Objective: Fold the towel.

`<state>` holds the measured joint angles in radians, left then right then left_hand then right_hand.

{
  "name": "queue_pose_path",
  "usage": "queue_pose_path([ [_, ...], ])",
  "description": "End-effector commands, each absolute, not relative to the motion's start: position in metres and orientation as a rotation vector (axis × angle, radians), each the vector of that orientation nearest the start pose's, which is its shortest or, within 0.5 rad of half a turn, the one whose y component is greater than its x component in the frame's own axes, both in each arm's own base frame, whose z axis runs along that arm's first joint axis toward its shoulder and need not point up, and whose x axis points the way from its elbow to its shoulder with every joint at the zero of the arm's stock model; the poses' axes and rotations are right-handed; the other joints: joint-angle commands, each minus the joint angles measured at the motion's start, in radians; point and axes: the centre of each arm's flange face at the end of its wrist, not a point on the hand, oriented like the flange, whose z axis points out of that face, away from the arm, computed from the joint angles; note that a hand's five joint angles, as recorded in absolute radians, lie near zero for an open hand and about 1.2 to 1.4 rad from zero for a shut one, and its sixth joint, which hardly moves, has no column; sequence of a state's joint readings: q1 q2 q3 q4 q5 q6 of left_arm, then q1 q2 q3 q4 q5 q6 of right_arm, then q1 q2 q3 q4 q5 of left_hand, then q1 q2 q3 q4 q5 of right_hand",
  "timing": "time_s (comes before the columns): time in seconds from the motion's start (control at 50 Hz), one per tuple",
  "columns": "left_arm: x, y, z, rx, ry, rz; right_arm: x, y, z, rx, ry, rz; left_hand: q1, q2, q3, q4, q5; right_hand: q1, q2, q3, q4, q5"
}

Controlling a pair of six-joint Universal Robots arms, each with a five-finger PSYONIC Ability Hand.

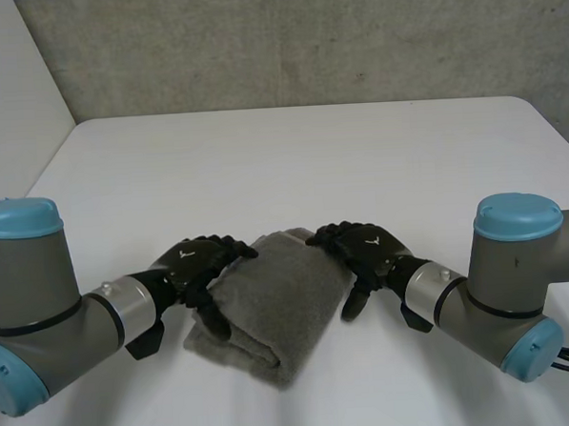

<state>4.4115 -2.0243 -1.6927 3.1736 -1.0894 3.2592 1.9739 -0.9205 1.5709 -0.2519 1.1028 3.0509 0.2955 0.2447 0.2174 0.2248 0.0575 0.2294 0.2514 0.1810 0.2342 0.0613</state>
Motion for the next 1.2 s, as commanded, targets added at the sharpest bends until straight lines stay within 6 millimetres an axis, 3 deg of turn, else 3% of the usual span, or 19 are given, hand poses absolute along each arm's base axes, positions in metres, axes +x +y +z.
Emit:
queue_pose_path([
  [0.02, -0.258, -0.242, 0.136, -0.803, -2.195, 1.224, 0.3, -0.263, 0.112, -0.863, 2.021, -1.366, -0.117, -0.066, -0.043, -0.05, -0.054, -0.055, -0.077, -0.007, -0.06, -0.061],
  [0.06, -0.259, -0.241, 0.138, -0.805, -2.192, 1.227, 0.3, -0.264, 0.119, -0.864, 2.007, -1.386, -0.117, -0.066, -0.043, -0.05, -0.054, -0.055, -0.077, -0.007, -0.06, -0.061],
  [0.1, -0.259, -0.241, 0.14, -0.808, -2.186, 1.235, 0.298, -0.265, 0.148, -0.862, 1.954, -1.464, -0.117, -0.066, -0.043, -0.05, -0.054, -0.055, -0.077, -0.007, -0.06, -0.061],
  [0.22, -0.258, -0.242, 0.158, -0.811, -2.157, 1.292, 0.294, -0.266, 0.183, -0.849, 1.893, -1.555, -0.117, -0.066, -0.043, -0.05, -0.054, -0.055, -0.077, -0.007, -0.06, -0.061],
  [0.3, -0.253, -0.247, 0.191, -0.798, -2.11, 1.403, 0.286, -0.263, 0.215, -0.842, 1.864, -1.628, -0.12, -0.069, -0.043, -0.05, -0.057, -0.055, -0.077, -0.007, -0.06, -0.061],
  [0.32, -0.253, -0.247, 0.191, -0.798, -2.109, 1.404, 0.276, -0.27, 0.225, -0.812, 1.879, -1.671, -0.12, -0.069, -0.043, -0.05, -0.057, -0.055, -0.077, -0.007, -0.06, -0.061],
  [0.36, -0.251, -0.249, 0.221, -0.786, -2.052, 1.5, 0.266, -0.278, 0.236, -0.775, 1.891, -1.724, -0.12, -0.069, -0.043, -0.05, -0.057, -0.055, -0.077, -0.007, -0.06, -0.061],
  [0.38, -0.251, -0.249, 0.221, -0.785, -2.052, 1.5, 0.266, -0.278, 0.236, -0.774, 1.892, -1.725, -0.12, -0.069, -0.043, -0.05, -0.057, -0.055, -0.077, -0.007, -0.06, -0.061],
  [0.42, -0.253, -0.246, 0.251, -0.756, -1.989, 1.577, 0.249, -0.288, 0.266, -0.693, 1.9, -1.853, -0.12, -0.069, -0.043, -0.05, -0.057, -0.055, -0.077, -0.007, -0.06, -0.061],
  [0.44, -0.253, -0.246, 0.251, -0.756, -1.988, 1.577, 0.249, -0.288, 0.266, -0.693, 1.9, -1.854, -0.12, -0.069, -0.043, -0.05, -0.057, -0.055, -0.077, -0.007, -0.06, -0.061],
  [0.48, -0.25, -0.247, 0.286, -0.636, -1.928, 1.672, 0.24, -0.292, 0.285, -0.625, 1.921, -1.956, -0.12, -0.069, -0.043, -0.05, -0.057, -0.055, -0.077, -0.007, -0.06, -0.061],
  [0.5, -0.25, -0.247, 0.286, -0.635, -1.928, 1.672, 0.24, -0.292, 0.285, -0.625, 1.921, -1.956, -0.12, -0.069, -0.043, -0.05, -0.057, -0.055, -0.077, -0.007, -0.06, -0.061],
  [0.52, -0.248, -0.248, 0.302, -0.556, -1.902, 1.715, 0.237, -0.296, 0.292, -0.589, 1.934, -2.001, -0.12, -0.069, -0.043, -0.05, -0.057, -0.055, -0.077, -0.007, -0.06, -0.061],
  [0.54, -0.248, -0.248, 0.302, -0.555, -1.901, 1.715, 0.234, -0.298, 0.298, -0.555, 1.952, -2.037, -0.12, -0.069, -0.043, -0.05, -0.057, -0.055, -0.077, -0.007, -0.06, -0.061],
  [0.58, -0.243, -0.252, 0.322, -0.419, -1.866, 1.77, 0.231, -0.3, 0.303, -0.526, 1.969, -2.057, -0.12, -0.069, -0.043, -0.05, -0.057, -0.055, -0.077, -0.007, -0.06, -0.061],
  [0.64, -0.238, -0.257, 0.33, -0.302, -1.868, 1.805, 0.226, -0.302, 0.31, -0.483, 1.998, -2.085, -0.12, -0.069, -0.043, -0.05, -0.057, -0.055, -0.077, -0.007, -0.06, -0.061],
  [0.74, -0.232, -0.262, 0.326, -0.21, -1.916, 1.845, 0.223, -0.304, 0.311, -0.461, 2.01, -2.099, -0.12, -0.069, -0.043, -0.05, -0.057, -0.055, -0.077, -0.007, -0.06, -0.061],
  [1.2, -0.241, -0.266, 0.314, -0.209, -1.939, 1.836, 0.222, -0.304, 0.313, -0.452, 2.002, -2.094, -0.12, -0.069, -0.043, -0.05, -0.057, -0.055, -0.077, -0.007, -0.06, -0.061],
])
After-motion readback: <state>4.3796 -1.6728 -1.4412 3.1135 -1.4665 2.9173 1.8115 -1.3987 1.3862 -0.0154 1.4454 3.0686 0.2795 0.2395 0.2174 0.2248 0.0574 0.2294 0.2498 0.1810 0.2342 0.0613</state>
